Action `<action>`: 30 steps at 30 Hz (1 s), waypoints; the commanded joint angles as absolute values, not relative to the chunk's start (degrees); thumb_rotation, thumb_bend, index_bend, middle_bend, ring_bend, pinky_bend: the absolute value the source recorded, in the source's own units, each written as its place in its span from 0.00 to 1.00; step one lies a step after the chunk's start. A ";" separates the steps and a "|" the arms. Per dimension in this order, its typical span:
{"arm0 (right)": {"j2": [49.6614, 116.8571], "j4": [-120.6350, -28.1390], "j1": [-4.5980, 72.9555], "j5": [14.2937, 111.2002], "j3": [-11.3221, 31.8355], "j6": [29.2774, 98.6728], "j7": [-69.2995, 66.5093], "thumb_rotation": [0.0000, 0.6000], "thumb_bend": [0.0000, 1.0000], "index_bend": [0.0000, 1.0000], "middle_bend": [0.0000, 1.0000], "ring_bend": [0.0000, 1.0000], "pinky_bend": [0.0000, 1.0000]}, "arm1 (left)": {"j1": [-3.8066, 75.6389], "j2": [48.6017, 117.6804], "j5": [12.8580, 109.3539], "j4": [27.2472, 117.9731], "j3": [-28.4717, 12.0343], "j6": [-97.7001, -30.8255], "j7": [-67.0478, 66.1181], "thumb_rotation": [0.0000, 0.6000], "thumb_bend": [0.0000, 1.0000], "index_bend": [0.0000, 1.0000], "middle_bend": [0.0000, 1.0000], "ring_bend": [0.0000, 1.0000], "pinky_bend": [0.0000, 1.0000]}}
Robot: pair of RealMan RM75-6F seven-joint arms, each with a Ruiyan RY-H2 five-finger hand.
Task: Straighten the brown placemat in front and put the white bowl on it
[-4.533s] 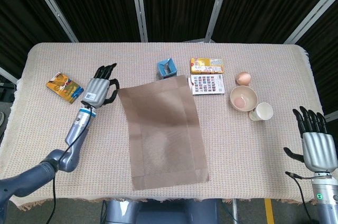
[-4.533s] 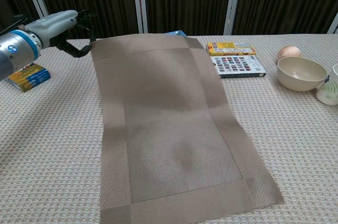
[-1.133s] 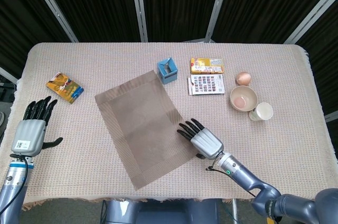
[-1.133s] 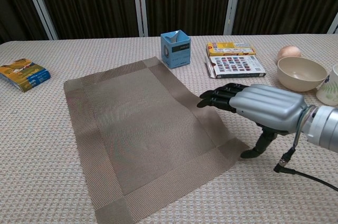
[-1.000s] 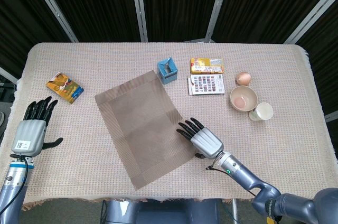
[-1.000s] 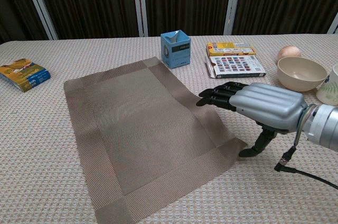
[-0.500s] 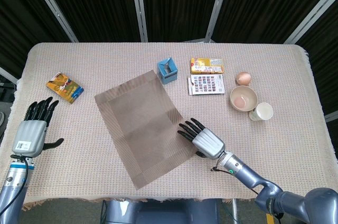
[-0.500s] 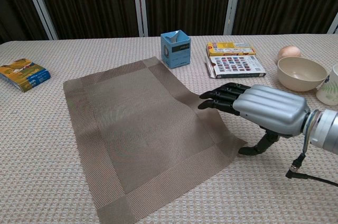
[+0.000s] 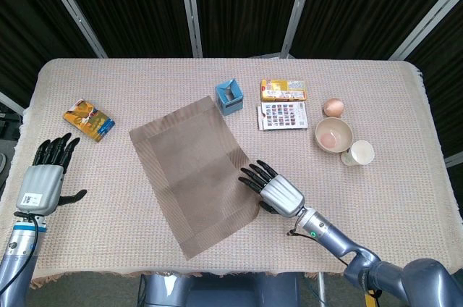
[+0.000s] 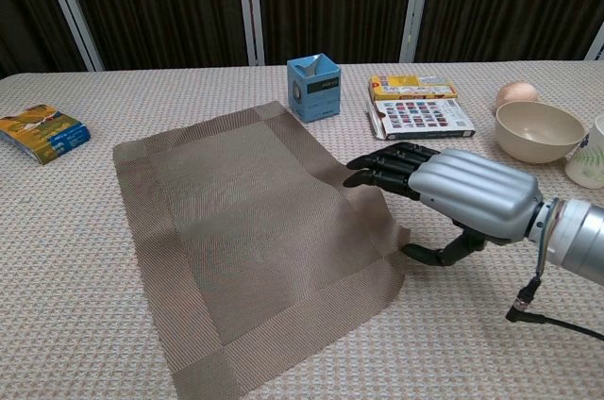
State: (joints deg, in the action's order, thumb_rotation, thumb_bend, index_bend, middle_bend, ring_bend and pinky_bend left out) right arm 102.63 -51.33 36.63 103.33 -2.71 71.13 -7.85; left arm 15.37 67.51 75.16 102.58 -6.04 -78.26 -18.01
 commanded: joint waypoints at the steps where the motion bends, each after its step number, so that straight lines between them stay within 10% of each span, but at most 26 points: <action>1: 102.96 -50.49 36.70 103.63 -3.28 71.65 -8.80 1.00 0.36 0.16 0.03 0.00 0.00 | 15.37 67.51 75.19 102.59 -5.98 -78.19 -18.01 1.00 0.00 0.00 0.00 0.00 0.00; 30: 102.04 -47.38 37.42 105.53 -7.62 70.80 -7.88 1.00 0.45 0.52 0.06 0.00 0.00 | 15.49 67.69 75.33 102.61 -5.67 -77.65 -18.17 1.00 0.00 0.00 0.00 0.00 0.00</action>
